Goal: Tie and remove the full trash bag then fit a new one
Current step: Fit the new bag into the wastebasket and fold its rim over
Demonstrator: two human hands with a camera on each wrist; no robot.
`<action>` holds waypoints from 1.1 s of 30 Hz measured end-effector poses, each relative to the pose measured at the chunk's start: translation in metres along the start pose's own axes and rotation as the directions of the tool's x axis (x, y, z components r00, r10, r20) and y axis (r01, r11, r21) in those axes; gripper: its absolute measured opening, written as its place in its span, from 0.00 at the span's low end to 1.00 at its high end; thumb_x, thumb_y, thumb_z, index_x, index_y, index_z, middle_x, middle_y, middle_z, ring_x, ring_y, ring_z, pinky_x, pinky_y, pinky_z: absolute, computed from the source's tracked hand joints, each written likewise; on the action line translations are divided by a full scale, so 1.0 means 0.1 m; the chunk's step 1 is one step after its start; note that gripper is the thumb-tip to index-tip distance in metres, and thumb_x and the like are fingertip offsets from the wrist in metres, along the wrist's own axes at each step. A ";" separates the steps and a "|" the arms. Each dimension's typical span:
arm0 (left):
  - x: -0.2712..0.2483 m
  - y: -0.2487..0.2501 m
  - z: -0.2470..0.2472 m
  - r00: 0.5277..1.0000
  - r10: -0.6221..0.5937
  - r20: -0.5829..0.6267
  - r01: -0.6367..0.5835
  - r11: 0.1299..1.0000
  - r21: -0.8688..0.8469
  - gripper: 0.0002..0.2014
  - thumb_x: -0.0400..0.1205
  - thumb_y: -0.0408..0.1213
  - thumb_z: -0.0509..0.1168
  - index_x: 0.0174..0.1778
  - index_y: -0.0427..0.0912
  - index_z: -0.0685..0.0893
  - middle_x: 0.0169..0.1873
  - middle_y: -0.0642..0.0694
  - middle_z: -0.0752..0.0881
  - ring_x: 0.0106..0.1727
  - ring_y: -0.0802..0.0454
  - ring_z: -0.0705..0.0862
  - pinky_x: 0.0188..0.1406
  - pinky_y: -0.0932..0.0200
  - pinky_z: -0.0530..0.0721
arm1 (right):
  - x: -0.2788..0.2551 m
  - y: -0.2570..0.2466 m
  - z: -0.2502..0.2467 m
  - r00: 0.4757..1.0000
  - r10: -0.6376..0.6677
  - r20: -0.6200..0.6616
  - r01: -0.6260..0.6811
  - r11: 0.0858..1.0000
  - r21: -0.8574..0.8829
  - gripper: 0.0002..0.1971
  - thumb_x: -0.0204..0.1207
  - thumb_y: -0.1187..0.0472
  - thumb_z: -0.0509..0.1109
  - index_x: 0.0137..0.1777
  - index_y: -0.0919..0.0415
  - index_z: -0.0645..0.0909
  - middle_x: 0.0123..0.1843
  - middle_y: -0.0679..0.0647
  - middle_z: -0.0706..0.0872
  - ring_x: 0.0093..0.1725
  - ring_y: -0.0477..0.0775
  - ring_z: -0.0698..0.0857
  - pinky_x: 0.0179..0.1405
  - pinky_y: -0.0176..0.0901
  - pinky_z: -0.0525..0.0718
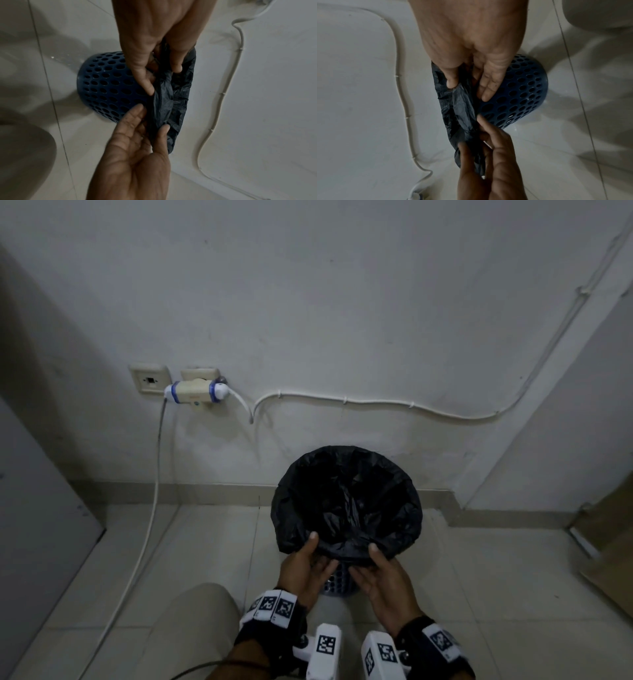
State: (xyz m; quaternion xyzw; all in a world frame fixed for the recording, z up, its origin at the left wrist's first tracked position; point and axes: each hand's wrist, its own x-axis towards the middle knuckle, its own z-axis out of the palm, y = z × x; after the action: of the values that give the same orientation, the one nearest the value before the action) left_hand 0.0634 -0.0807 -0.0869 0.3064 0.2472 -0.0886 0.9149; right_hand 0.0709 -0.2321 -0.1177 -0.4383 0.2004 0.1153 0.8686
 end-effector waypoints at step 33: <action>0.36 0.22 -0.18 0.999 0.007 -0.042 -0.007 1.000 -0.011 0.17 0.81 0.36 0.67 0.65 0.34 0.82 0.60 0.34 0.86 0.61 0.38 0.85 0.54 0.47 0.85 | 0.03 -0.15 -0.06 0.998 -0.005 0.056 0.008 0.998 -0.055 0.19 0.83 0.65 0.66 0.74 0.59 0.76 0.66 0.61 0.87 0.64 0.66 0.85 0.60 0.58 0.85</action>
State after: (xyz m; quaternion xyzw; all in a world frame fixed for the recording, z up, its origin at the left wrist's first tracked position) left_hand 0.0947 -0.0526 -0.1060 0.3042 0.2658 -0.0775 0.9115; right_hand 0.0772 -0.2460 -0.1117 -0.4593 0.1714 0.1300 0.8618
